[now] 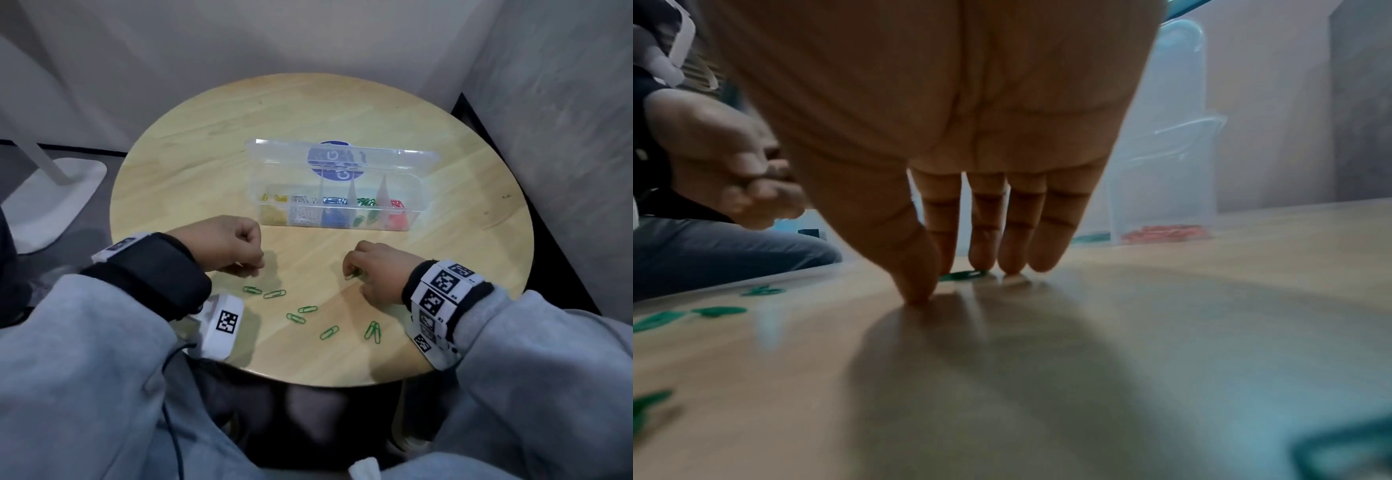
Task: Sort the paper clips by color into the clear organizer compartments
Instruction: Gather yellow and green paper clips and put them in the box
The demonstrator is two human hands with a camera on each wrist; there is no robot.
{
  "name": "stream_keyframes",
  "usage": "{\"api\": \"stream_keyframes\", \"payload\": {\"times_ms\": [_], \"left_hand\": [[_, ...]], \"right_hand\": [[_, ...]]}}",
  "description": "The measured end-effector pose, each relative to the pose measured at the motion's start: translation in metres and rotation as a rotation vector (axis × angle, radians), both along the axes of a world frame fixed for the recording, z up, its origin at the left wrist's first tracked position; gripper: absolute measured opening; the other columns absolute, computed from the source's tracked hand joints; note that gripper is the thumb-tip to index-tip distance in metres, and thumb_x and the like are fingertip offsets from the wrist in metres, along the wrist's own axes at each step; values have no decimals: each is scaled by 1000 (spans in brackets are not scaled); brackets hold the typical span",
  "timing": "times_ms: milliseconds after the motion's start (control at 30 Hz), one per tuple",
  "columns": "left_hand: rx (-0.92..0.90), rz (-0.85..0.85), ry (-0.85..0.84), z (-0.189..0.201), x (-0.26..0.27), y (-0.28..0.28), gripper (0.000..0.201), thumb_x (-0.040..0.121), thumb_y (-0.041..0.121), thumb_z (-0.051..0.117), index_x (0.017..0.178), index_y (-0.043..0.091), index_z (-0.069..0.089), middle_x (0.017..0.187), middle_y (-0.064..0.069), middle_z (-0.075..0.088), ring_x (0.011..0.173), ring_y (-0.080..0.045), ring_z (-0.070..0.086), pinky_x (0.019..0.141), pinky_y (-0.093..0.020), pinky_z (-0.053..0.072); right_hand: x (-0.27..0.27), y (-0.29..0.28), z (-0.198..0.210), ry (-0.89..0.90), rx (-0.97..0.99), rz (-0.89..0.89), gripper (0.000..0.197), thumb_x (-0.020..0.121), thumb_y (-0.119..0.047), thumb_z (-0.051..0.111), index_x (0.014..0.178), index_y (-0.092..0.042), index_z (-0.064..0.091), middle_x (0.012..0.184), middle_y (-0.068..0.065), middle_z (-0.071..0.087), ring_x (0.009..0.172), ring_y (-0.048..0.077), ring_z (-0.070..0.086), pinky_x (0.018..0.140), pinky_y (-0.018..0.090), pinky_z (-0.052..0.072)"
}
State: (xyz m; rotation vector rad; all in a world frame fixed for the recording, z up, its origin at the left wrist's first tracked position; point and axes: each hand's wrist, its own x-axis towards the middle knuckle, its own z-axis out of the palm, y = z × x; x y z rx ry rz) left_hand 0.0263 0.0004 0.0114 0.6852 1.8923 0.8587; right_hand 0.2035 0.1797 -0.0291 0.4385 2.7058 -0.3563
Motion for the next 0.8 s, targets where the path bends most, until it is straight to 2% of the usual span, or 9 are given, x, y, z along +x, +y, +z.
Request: {"api": "stream_keyframes", "payload": {"times_ms": [67, 167, 267, 367, 433, 500, 600, 667, 800], "left_hand": [[88, 161, -162, 1, -3, 0, 25, 72, -6, 61, 67, 13, 45, 55, -6, 60, 45, -12, 60, 46, -19, 49], [-5, 267, -188, -5, -1, 5, 24, 89, -5, 42, 76, 15, 48, 57, -6, 55, 46, -14, 53, 41, -16, 42], [-213, 174, 0, -13, 1, 8, 15, 91, 6, 49, 77, 14, 50, 67, -6, 50, 55, -17, 45, 46, -20, 40], [-389, -93, 359, -19, 5, 8, 8, 82, 17, 63, 78, 16, 56, 72, -2, 54, 63, -18, 46, 61, -24, 38], [-508, -225, 572, -18, 14, 8, 5, 78, 19, 64, 80, 20, 59, 78, 2, 58, 72, -17, 51, 60, -22, 38], [-567, -289, 661, -21, 18, 7, 11, 76, 18, 65, 80, 22, 57, 79, 5, 58, 73, -16, 52, 54, -20, 35], [-591, -330, 679, -27, 17, 6, 17, 74, 19, 69, 72, 24, 53, 71, 8, 54, 69, -13, 50, 50, -19, 32], [-590, -336, 674, -27, 15, 6, 17, 74, 20, 69, 68, 23, 54, 68, 9, 55, 68, -12, 50, 51, -19, 34], [-572, -344, 640, -26, 17, 6, 13, 75, 19, 67, 66, 20, 58, 65, 7, 57, 66, -14, 52, 56, -20, 38]], "right_hand": [[-3, -2, 1, -22, -22, 7, 16, 82, -12, 54, 93, -24, 55, 104, -5, 48, 99, 18, 51, 91, 34, 47], [-3, -2, 2, -70, -29, -3, 15, 84, -9, 50, 81, -24, 52, 90, -8, 45, 88, 17, 51, 84, 30, 48], [2, -5, 6, -106, -47, -37, 12, 85, -11, 46, 83, -20, 54, 94, -4, 53, 89, 20, 56, 81, 30, 49], [11, -3, 9, -98, -73, -106, 11, 82, -14, 46, 77, -20, 53, 94, 1, 61, 86, 21, 59, 79, 35, 53], [17, 4, 13, -36, -149, -192, 11, 81, -13, 50, 73, -20, 51, 85, -1, 63, 79, 19, 59, 75, 32, 51], [21, 12, 19, 57, -332, -305, 17, 84, -5, 54, 72, -17, 49, 75, 0, 63, 68, 15, 59, 70, 29, 51], [28, 20, 23, 133, -725, -499, 22, 87, 7, 47, 80, -14, 48, 67, 5, 55, 55, 13, 56, 57, 25, 50], [34, 22, 23, 98, -776, -460, 27, 85, 9, 44, 87, -18, 50, 67, 3, 50, 53, 14, 49, 51, 23, 42], [37, 12, 24, -96, -512, -155, 27, 80, -3, 60, 89, -28, 57, 63, -6, 41, 53, 11, 37, 55, 23, 35]]}}
